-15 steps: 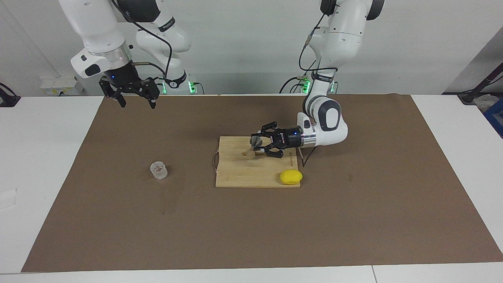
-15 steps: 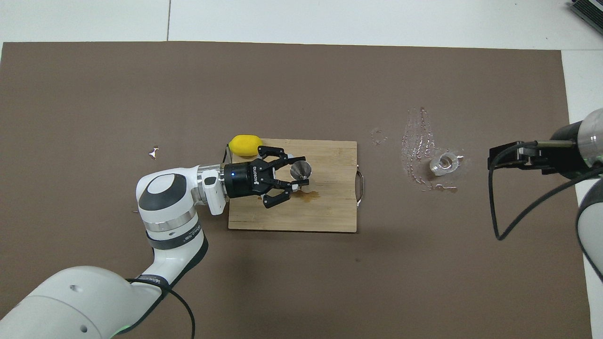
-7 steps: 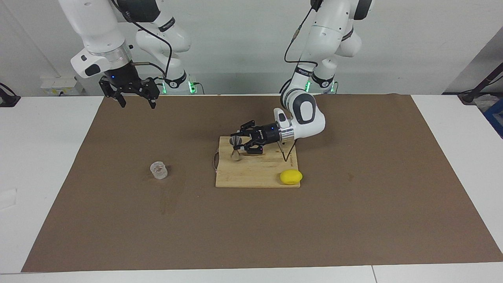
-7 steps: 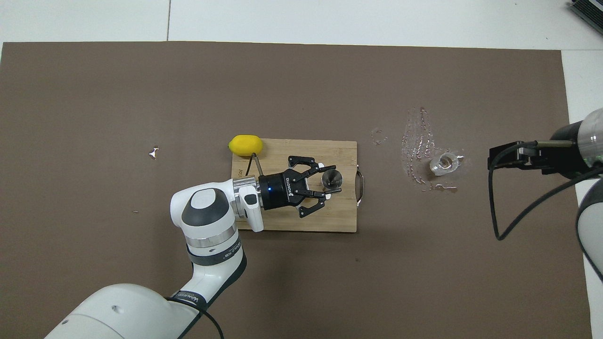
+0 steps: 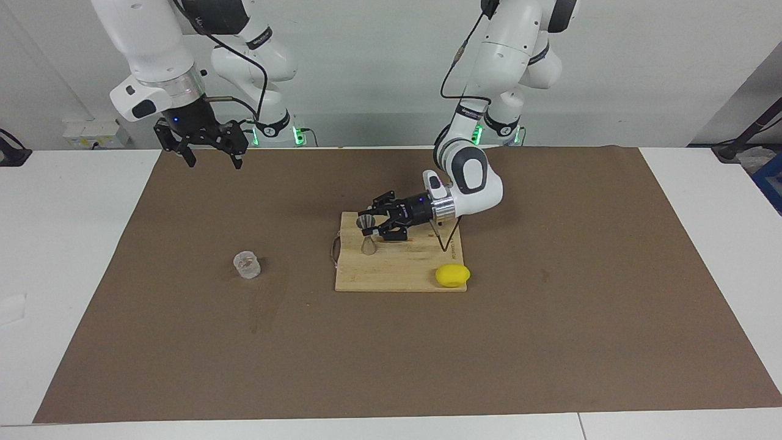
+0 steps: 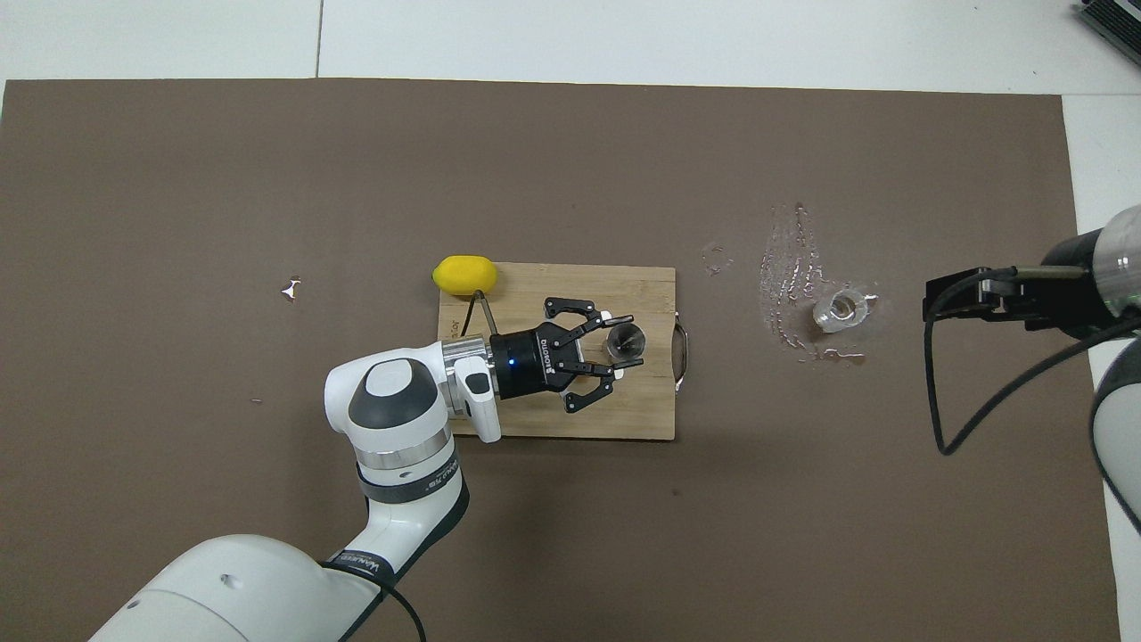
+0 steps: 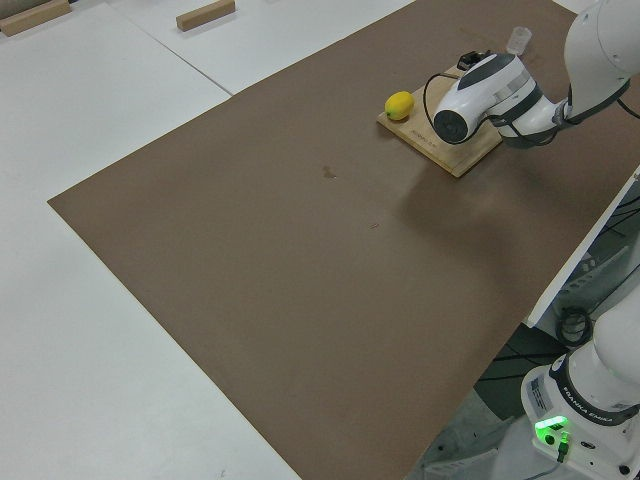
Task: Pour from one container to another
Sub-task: 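Carry the jigger with the left gripper onto the cutting board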
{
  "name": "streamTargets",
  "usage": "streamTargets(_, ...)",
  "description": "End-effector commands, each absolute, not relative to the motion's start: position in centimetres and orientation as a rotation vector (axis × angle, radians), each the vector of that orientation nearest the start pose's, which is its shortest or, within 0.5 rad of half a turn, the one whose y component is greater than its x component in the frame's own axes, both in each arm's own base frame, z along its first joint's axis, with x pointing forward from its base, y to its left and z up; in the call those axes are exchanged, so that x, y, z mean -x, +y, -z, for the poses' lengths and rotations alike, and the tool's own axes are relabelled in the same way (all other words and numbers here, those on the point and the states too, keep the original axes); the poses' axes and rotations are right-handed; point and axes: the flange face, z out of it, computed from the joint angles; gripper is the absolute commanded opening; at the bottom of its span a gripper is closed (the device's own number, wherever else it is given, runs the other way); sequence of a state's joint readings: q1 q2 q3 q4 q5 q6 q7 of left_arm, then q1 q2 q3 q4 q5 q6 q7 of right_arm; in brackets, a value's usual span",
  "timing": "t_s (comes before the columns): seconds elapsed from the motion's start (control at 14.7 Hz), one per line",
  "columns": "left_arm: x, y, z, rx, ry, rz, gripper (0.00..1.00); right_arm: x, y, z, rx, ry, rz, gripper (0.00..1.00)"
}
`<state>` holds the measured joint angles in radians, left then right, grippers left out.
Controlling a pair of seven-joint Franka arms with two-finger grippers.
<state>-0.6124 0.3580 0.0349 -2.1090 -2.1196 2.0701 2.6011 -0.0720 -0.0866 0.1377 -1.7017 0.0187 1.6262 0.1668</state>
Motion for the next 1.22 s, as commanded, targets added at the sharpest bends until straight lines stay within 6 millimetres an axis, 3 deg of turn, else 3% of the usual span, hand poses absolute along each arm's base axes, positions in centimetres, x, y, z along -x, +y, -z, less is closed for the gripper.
streamTargets(0.0,-47.0,-36.3,-26.0,-1.398,-1.261,-1.303,0.46,-52.4,3.5,-61.6,3.112,0.138,0.028,1.0)
streamTargets(0.2,-46.9,-36.1,-25.8,-1.404,-1.259,-1.298,0.5,-52.4,3.5,-61.6,3.112,0.138,0.028,1.0)
streamTargets(0.27,-46.9,-36.0,-25.7,-1.407,-1.258,-1.298,0.66,-52.4,3.5,-61.6,3.112,0.138,0.028,1.0)
streamTargets(0.34,-46.9,-35.9,-25.6,-1.412,-1.258,-1.297,0.98,-52.4,3.5,-61.6,3.112,0.138,0.028,1.0)
streamTargets(0.75,-47.6,-33.6,-25.0,-1.444,-1.237,-1.299,1.0,-52.4,3.5,-61.6,3.112,0.138,0.028,1.0)
streamTargets(1.16,-48.7,-28.4,-26.1,-1.425,-1.343,-1.281,1.0,-52.4,3.5,-61.6,3.112,0.138,0.028,1.0)
